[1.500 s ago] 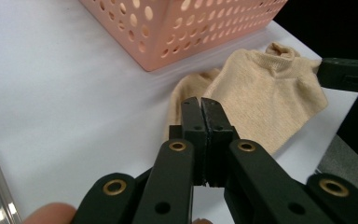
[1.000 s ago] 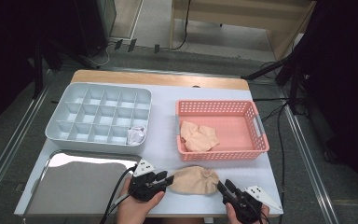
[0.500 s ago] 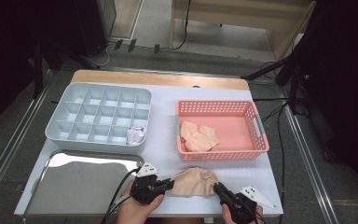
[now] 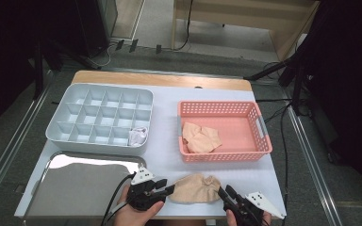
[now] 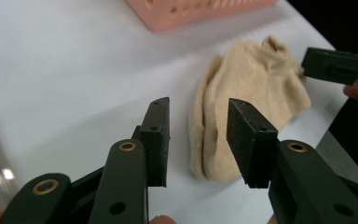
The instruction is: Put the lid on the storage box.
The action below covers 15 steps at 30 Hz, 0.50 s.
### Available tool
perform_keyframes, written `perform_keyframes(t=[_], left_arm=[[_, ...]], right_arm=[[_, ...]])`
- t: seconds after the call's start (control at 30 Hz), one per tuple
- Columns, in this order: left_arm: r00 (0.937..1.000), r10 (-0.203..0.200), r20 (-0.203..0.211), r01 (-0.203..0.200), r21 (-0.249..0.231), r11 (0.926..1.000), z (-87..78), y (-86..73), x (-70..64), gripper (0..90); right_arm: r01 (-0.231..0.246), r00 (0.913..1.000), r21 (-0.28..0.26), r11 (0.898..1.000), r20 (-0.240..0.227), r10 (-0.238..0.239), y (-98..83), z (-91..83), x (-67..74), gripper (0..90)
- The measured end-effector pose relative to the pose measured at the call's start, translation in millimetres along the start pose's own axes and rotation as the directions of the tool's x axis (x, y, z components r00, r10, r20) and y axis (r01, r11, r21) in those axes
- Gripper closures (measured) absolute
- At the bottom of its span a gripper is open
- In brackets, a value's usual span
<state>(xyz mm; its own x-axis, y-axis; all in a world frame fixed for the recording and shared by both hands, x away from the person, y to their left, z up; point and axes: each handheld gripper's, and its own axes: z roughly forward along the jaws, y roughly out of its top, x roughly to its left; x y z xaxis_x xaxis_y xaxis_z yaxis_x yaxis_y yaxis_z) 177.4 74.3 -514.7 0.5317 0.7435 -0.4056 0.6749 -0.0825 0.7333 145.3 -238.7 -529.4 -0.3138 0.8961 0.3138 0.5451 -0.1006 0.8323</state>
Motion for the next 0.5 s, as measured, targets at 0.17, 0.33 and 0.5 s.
perform_keyframes(t=[0.17,0.33,0.5], left_arm=[[0.9994,0.027,0.022,-0.028,0.042,0.9988,8.2,0.4,-3.9,77.2],[0.9990,0.037,-0.025,-0.035,0.080,0.9962,17.4,-1.2,1.2,86.5],[0.9991,0.020,-0.038,-0.018,0.053,0.9984,13.8,1.3,3.7,77.4]], right_arm=[[0.037,0.9993,-0.013,0.999,-0.001,-0.038,0.3,1.8,7.8,73.9],[0.044,0.9983,0.012,0.999,0.037,-0.045,-2.8,7.1,6.1,77.5],[0.022,0.9988,0.042,0.999,0.043,-0.024,-6.7,8.7,-0.9,74.2]])
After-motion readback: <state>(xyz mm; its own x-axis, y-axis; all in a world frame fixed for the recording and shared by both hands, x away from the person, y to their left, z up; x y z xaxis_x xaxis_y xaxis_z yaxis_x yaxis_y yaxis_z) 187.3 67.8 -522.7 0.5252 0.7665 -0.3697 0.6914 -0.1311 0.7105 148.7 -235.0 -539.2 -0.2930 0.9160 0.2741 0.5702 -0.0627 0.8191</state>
